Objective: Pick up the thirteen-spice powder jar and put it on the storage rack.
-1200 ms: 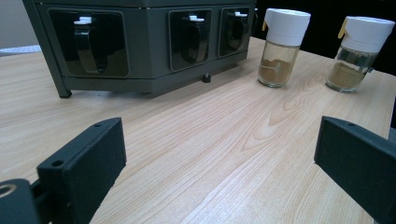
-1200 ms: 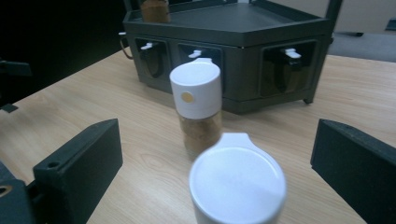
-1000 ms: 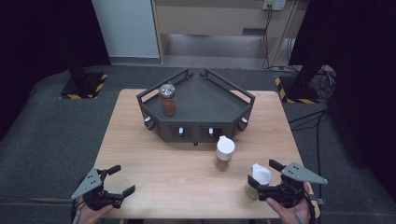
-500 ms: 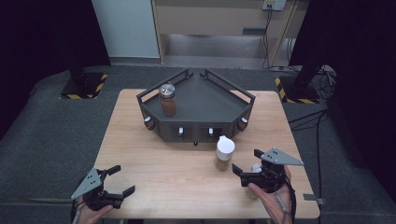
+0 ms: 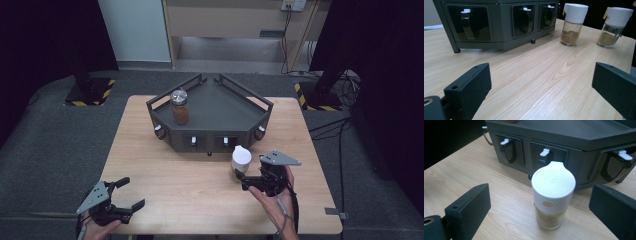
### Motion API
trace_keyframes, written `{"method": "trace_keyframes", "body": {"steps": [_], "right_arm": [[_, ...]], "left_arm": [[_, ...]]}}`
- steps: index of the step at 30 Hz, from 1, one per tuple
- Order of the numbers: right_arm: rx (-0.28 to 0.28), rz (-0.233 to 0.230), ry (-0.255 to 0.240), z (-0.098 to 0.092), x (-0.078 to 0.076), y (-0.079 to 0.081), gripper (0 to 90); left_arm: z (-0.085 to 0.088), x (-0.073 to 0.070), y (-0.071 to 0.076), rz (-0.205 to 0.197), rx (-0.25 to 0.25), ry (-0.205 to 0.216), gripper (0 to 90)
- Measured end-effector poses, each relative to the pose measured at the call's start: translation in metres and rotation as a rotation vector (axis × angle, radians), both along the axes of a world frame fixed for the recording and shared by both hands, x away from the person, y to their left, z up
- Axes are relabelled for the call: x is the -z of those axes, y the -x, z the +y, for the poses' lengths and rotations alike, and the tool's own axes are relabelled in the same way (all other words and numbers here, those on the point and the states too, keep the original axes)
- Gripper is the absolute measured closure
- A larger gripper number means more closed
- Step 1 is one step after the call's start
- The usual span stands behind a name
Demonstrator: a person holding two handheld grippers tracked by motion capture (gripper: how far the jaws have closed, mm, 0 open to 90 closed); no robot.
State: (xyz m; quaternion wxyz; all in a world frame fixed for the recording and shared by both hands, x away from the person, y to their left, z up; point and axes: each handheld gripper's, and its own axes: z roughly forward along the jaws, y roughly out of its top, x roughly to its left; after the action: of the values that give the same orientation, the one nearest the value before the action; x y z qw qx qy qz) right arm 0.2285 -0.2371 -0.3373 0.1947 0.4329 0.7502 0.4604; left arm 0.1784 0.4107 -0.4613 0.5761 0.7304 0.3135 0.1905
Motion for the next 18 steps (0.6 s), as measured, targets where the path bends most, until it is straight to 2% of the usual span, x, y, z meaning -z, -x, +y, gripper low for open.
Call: {"method": "trace_keyframes", "body": {"steps": [11,15,18], "right_arm": [[0.059,0.024,0.039,0.028,0.005,-0.011,6.1],[0.099,0.025,0.072,0.04,0.008,-0.016,7.1],[0.132,0.041,0.078,0.047,0.011,-0.022,8.5]], "left_arm": [[0.0,0.0,0.0,-0.001,0.001,-0.002,1.4],[0.0,0.0,0.0,-0.003,0.001,-0.003,1.4],[0.0,0.0,0.0,-0.003,0.001,-0.003,1.5]]}}
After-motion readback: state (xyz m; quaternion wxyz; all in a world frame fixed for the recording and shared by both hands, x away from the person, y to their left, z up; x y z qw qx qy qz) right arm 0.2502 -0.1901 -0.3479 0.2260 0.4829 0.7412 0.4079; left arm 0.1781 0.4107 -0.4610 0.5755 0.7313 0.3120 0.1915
